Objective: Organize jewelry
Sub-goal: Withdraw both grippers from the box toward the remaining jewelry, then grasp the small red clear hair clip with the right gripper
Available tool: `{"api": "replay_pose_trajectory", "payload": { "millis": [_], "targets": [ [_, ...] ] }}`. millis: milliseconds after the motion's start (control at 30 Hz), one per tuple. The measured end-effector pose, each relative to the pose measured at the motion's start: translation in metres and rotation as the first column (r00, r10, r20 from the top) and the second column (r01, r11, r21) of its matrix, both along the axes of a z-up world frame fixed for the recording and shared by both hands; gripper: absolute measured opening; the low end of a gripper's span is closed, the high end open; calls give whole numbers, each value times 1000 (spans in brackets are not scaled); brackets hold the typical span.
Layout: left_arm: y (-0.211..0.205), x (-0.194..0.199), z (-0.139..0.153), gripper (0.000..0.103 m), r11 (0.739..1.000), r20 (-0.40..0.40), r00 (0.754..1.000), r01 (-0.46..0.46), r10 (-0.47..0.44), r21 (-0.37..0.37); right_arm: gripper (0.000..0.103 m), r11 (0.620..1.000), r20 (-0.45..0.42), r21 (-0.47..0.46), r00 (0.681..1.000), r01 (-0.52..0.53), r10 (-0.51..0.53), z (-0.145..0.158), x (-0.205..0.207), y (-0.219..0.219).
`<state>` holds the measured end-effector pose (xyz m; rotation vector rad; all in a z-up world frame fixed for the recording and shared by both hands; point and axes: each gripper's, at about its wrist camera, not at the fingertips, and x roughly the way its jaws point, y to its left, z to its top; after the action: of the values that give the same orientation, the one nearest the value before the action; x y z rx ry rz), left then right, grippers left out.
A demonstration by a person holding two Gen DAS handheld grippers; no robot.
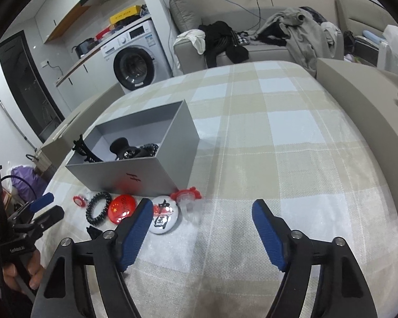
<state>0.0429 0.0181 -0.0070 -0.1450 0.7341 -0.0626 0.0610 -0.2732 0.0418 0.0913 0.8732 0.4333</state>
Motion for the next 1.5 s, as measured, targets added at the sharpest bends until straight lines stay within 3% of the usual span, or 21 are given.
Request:
{"api": "replay_pose_trajectory", "payload": {
  "millis": [67,300,567,733,1100,1300,1433,1500],
  "targets": [
    [1,0,-1,102,1000,-5,1000,-4,4,-2,68,1000,-21,4,1000,-11,11,-3,1,1],
    [1,2,-2,102,1000,-22,1000,-10,10,-1,62,998,-49,-30,998,-53,51,-11,6,19],
    [4,3,-3,102,1000,-30,999,-17,17,-10,41,986,-19,-158,998,-56,54,-12,10,39],
    [4,4,-2,102,1000,-34,999,-18,18,-5,41,978,6,-206,1000,-18,20,-12,10,35],
    [3,4,-2,102,1000,-35,999,-16,16,-1,40,971,17,-237,999,-29,34,-12,11,39],
    [3,4,-2,102,1000,-35,999,-17,17,-1,30,971,9,-233,998,-57,61,-12,12,43],
    [3,4,-2,102,1000,-36,999,-16,16,-1,17,976,-1,-203,996,-83,85,-12,10,44],
    [3,4,-2,102,1000,-37,999,-16,16,-1,17,976,2,-197,996,-89,92,-12,7,44]
  ]
}}
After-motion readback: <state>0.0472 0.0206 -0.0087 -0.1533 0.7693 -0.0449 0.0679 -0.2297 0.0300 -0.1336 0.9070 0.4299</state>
